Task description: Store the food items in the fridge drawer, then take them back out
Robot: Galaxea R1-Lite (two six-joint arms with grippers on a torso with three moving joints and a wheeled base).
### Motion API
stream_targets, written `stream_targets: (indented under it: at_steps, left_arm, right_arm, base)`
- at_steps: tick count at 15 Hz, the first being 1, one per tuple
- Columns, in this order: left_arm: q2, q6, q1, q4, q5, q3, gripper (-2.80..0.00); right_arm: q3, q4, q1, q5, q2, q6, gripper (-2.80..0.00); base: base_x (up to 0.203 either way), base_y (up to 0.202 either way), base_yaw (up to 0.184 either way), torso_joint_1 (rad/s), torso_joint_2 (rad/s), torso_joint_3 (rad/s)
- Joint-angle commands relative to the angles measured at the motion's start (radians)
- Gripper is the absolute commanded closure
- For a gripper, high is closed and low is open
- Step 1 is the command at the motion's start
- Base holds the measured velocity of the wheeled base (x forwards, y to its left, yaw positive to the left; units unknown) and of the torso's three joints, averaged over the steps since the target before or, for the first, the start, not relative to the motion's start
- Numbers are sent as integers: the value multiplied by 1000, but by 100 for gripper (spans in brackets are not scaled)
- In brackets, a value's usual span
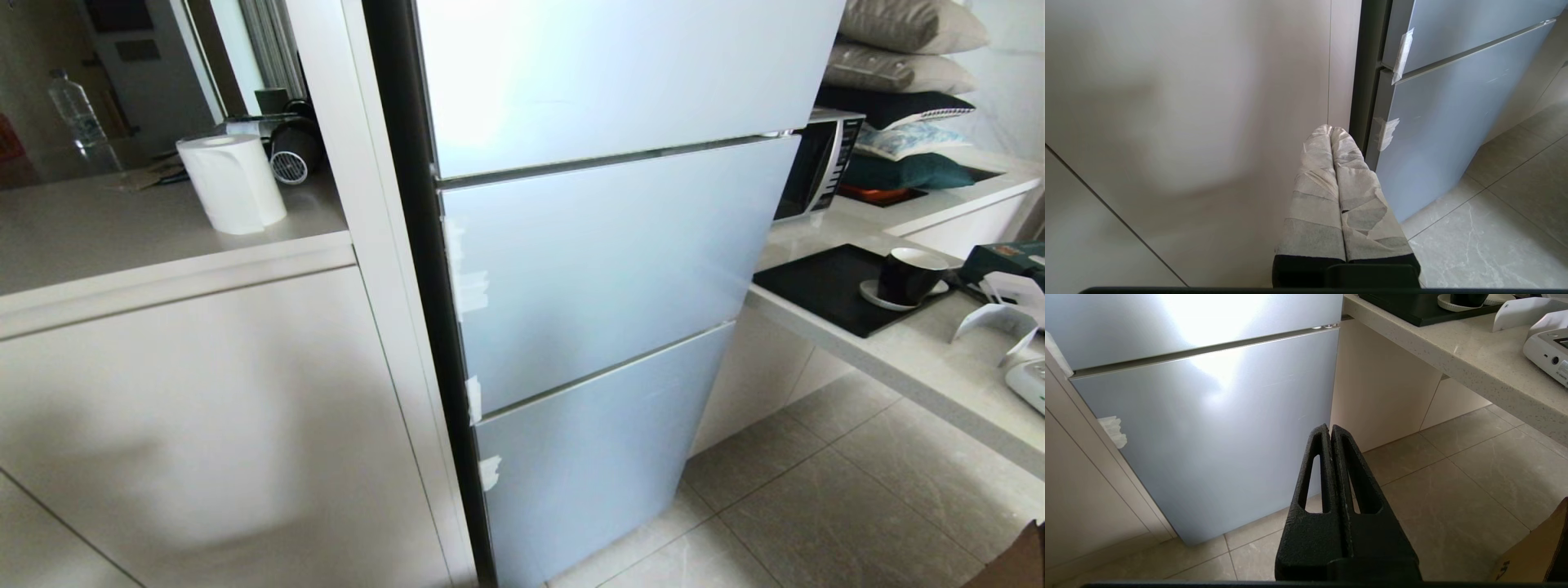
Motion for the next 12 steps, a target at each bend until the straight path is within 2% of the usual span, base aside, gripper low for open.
stream_targets:
  at_steps: [1,2,4,6,8,9,11,12]
  left_arm:
    - [-1,4,0,-16,4,-3,0]
    - [-2,-2,0,-52,8,-28,0]
    - [18,-38,0,-61,6,-163,0]
    - [150,-113,-4,-19,-32,-250,0]
    - [353,-200,-19,-14,-86,-305,0]
    - [473,-287,-28,-32,-117,-337,0]
    - [713,-570,-40,-106,-180,-412,0]
    - [830,-668,-45,-156,-208,-440,0]
  right_arm:
    - [0,-1,-1,1,1,0,0]
    - [0,-1,-1,1,1,0,0]
    - [0,-1,1,0,1,0,0]
    - [0,-1,1,1,1,0,0]
    - [0,-1,-1,0,1,0,0]
    - [0,-1,1,1,1,0,0]
    - [0,-1,-1,1,1,0,0]
    - [0,-1,0,1,1,0,0]
  base:
    - [0,0,0,0,0,0]
    - [0,0,0,0,0,0]
    - [0,0,0,0,0,0]
    - [0,0,0,0,0,0]
    - [0,0,0,0,0,0]
    - [0,0,0,0,0,0]
    - [0,0,0,0,0,0]
    - [0,0,0,0,0,0]
